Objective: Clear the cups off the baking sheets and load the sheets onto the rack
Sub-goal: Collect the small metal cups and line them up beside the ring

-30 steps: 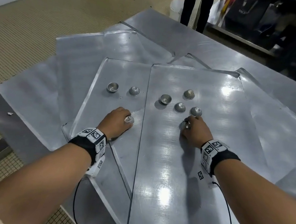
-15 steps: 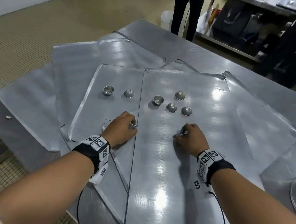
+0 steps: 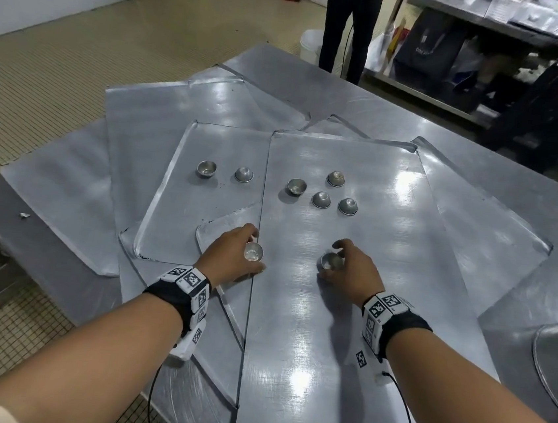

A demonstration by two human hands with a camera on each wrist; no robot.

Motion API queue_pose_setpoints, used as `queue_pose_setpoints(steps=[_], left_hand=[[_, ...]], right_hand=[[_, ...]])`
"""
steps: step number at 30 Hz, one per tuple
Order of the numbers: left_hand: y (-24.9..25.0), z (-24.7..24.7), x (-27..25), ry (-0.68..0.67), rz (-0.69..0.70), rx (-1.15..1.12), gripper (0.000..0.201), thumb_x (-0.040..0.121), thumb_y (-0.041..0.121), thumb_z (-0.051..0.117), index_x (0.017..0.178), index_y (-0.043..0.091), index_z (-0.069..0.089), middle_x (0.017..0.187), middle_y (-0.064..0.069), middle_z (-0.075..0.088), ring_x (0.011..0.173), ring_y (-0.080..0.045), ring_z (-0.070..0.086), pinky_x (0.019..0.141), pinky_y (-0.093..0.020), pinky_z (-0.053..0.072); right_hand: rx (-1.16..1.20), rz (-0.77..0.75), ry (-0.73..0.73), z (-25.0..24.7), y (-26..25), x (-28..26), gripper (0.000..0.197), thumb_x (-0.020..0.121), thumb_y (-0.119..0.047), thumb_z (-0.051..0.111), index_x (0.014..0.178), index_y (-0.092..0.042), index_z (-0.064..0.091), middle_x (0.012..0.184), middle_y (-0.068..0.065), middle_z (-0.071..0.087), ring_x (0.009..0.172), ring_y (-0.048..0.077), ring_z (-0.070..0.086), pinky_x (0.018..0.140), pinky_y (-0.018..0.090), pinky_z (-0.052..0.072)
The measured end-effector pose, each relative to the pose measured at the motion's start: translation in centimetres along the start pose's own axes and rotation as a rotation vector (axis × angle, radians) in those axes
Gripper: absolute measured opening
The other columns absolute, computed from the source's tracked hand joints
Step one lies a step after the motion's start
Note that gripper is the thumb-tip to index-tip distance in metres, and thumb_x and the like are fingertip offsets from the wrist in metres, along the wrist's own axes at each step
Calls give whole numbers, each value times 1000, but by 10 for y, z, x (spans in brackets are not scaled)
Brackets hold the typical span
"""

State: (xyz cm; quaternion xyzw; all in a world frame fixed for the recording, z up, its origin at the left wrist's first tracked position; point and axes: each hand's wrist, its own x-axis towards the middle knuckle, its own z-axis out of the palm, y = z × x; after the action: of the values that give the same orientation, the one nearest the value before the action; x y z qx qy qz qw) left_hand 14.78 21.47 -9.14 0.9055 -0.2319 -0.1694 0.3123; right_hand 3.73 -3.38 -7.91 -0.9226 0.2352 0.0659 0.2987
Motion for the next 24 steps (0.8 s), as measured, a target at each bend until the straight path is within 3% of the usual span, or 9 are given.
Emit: queue_pose_setpoints(steps=[3, 5, 9, 14, 18, 24], left_hand=[[-4, 1, 0, -14, -23, 30, 69, 76, 34, 84, 135, 18, 53, 129, -2, 60, 118, -20, 55, 90, -26, 42], [-6, 1, -1, -11, -32, 56, 67, 77, 36, 83, 135, 17, 55, 130, -3, 60, 120, -22, 55, 93, -27, 42], [-7, 1, -4, 2, -57, 128, 48, 80, 43, 79, 121, 21, 66, 118, -4, 60, 110, -23, 59, 89, -28, 43], [1, 2, -11, 14, -89, 114, 56, 81, 40, 78, 130, 16, 61, 128, -5, 59, 119, -25, 56, 96, -31, 43], [20, 8, -18, 18, -50, 103, 42, 78, 34, 80, 111, 12, 65, 114, -6, 61, 107, -26, 59, 82, -29, 42], [67, 27, -35, -33, 58, 106, 54, 83, 33, 77, 133, 20, 61, 120, -6, 54, 116, -25, 55, 91, -27, 40]], right_hand=[[-67, -6, -46, 2, 1, -1, 69, 81, -37, 75, 142, -20, 48, 129, 6, 57, 119, 25, 56, 98, 34, 46], [-103, -2, -63, 2, 1, -5, 64, 81, -38, 75, 138, -20, 53, 130, 7, 55, 117, 26, 56, 97, 34, 46], [-101, 2, -68, 2, 3, -16, 59, 80, -38, 75, 134, -21, 57, 128, 7, 56, 114, 25, 57, 95, 32, 46], [-80, 3, -74, -2, 10, -32, 55, 81, -36, 75, 131, -19, 59, 124, 5, 65, 113, 25, 61, 88, 29, 48], [-69, 9, -47, -13, 19, -48, 50, 81, -33, 74, 126, -15, 62, 121, 7, 68, 111, 26, 62, 90, 34, 51], [-46, -3, 14, -41, 47, -84, 46, 84, -37, 74, 123, -16, 64, 118, 5, 69, 107, 26, 63, 89, 34, 51]])
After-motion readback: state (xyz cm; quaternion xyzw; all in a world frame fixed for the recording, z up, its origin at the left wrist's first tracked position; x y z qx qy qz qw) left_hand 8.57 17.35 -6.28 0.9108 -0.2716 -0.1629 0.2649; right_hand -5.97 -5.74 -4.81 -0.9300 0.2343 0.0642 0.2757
